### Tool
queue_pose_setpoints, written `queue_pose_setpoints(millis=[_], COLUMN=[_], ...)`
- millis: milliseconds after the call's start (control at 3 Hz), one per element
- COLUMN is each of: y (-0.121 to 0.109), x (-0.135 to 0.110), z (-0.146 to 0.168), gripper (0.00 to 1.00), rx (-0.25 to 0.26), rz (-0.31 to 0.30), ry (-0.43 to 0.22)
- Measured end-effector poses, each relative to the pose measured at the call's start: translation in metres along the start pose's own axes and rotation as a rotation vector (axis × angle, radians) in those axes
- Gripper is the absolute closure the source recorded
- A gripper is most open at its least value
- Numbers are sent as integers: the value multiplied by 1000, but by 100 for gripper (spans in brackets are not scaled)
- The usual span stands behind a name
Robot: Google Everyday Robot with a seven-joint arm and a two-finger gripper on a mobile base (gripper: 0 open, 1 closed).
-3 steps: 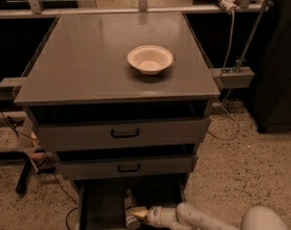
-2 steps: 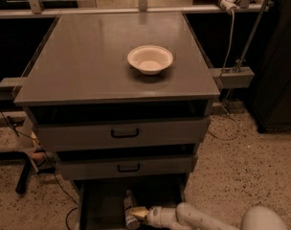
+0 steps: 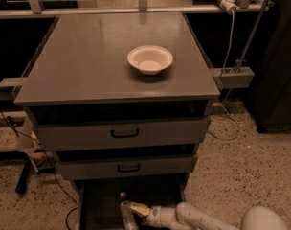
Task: Place blue plastic bottle into bottom drawer
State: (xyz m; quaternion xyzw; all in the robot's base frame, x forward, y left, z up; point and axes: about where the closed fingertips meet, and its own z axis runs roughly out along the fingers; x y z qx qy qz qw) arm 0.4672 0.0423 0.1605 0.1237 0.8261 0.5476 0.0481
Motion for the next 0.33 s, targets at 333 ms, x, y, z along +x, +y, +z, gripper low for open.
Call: queue_pose_setpoints(millis=[333], y=[0], x=[0], z=[0], gripper=[0], rx=[0], rz=[0], ry=[0])
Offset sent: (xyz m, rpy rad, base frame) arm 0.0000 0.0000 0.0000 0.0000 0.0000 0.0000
